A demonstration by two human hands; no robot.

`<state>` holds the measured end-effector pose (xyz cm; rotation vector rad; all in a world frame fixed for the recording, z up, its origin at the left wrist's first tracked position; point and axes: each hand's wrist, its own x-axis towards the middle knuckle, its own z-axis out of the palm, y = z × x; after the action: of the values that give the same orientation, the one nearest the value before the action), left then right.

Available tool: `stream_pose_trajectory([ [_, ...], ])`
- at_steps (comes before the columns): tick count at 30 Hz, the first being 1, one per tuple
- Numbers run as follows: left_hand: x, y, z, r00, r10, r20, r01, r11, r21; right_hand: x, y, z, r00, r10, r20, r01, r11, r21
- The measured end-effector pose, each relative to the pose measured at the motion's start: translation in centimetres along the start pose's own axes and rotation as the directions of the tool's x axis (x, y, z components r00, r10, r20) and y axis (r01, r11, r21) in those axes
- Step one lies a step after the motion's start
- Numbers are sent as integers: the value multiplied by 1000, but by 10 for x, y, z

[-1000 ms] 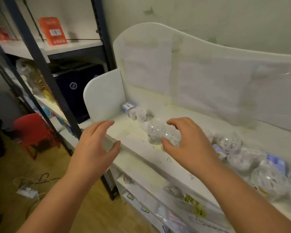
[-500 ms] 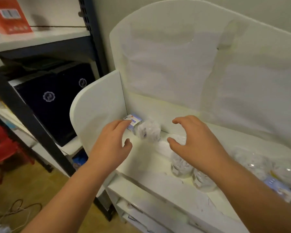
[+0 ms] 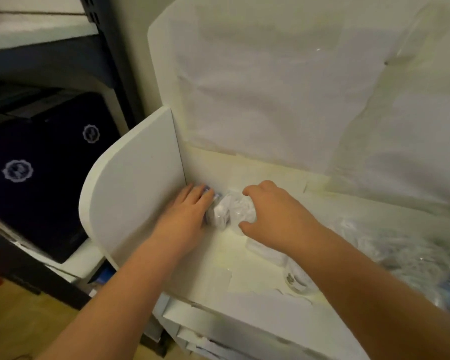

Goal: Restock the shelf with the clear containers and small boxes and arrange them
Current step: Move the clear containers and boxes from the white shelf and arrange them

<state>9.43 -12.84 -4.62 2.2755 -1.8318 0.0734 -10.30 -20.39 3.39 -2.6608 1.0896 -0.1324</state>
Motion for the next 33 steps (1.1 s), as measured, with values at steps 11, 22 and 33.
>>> stream_pose_trajectory([
  [11, -12, -6, -6, 990, -139, -23, 139, 990, -17, 25, -10, 20, 999, 45, 14, -45, 998, -34],
  [22, -55, 19, -53, 917, -295, -268, 264, 954, -145, -5, -8, -10, 978, 27, -208, 9, 985, 171],
  [33, -73, 108, -94, 909, -222, -354, -55, 776, -628, -133, 39, -65, 823, 173, -541, 101, 893, 439],
])
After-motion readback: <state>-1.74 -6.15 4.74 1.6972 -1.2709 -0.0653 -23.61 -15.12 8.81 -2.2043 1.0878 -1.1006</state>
